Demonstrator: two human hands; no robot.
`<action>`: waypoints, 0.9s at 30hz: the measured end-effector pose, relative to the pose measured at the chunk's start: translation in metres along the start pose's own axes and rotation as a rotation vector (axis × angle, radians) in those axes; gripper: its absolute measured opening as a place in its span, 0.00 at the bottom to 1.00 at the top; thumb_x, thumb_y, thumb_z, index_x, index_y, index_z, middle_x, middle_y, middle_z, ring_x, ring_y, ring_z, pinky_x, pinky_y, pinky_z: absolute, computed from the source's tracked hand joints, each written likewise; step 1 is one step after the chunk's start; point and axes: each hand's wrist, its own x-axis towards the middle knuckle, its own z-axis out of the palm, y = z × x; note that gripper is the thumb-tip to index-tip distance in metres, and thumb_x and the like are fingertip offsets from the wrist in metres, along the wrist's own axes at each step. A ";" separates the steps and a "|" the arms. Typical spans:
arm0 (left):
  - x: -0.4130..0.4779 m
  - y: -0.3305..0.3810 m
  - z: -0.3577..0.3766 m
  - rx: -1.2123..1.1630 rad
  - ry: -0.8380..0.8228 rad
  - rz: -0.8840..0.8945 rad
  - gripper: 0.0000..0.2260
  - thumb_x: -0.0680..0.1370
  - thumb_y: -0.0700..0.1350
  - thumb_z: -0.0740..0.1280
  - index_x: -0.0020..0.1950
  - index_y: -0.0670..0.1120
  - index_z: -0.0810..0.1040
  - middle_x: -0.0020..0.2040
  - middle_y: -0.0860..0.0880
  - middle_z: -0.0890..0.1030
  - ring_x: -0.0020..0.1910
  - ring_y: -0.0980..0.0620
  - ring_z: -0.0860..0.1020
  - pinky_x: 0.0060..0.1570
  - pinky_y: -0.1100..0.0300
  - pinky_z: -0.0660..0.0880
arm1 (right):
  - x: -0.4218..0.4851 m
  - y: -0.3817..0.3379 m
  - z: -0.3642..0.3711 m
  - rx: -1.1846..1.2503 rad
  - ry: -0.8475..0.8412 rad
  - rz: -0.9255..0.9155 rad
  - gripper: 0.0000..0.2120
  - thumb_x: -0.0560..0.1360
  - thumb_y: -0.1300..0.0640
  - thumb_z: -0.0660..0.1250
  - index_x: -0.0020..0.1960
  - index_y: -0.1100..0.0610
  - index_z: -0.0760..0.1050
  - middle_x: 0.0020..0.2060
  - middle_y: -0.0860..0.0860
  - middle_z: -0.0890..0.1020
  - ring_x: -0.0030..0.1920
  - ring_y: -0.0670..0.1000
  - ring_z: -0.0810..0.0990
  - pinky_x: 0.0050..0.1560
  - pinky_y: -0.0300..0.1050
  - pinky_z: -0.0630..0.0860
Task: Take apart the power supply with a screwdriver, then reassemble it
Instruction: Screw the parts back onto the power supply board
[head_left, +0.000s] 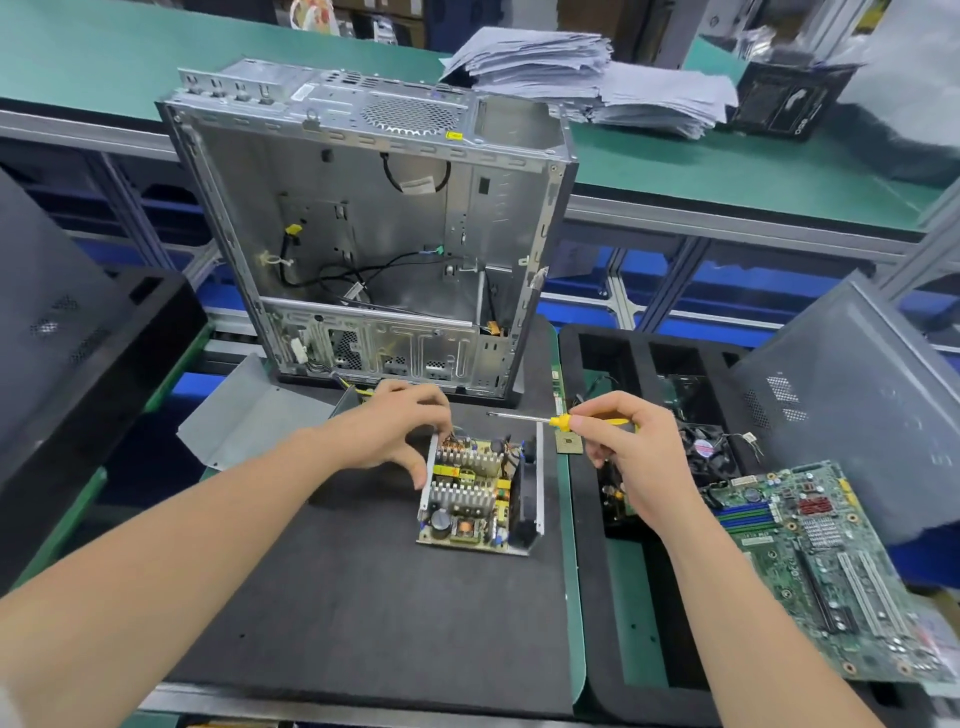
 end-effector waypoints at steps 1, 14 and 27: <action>-0.001 -0.001 0.004 -0.029 0.043 -0.015 0.25 0.62 0.66 0.78 0.52 0.64 0.69 0.63 0.62 0.70 0.68 0.43 0.63 0.74 0.48 0.57 | -0.001 -0.001 0.001 -0.035 -0.022 -0.003 0.02 0.74 0.62 0.77 0.45 0.57 0.86 0.31 0.54 0.80 0.30 0.53 0.73 0.33 0.44 0.73; -0.065 0.034 0.070 -0.356 0.276 -0.333 0.39 0.69 0.54 0.82 0.72 0.51 0.64 0.60 0.56 0.65 0.54 0.59 0.71 0.57 0.61 0.73 | -0.001 -0.027 0.056 -0.718 -0.333 -0.138 0.08 0.69 0.61 0.76 0.37 0.48 0.84 0.36 0.39 0.85 0.39 0.43 0.83 0.42 0.35 0.77; -0.062 0.039 0.127 -0.106 0.442 -0.499 0.22 0.62 0.73 0.70 0.49 0.62 0.73 0.53 0.59 0.63 0.53 0.55 0.62 0.58 0.53 0.62 | -0.020 -0.036 0.091 -0.914 -0.515 -0.399 0.04 0.71 0.62 0.72 0.44 0.56 0.84 0.41 0.49 0.83 0.43 0.48 0.80 0.52 0.46 0.74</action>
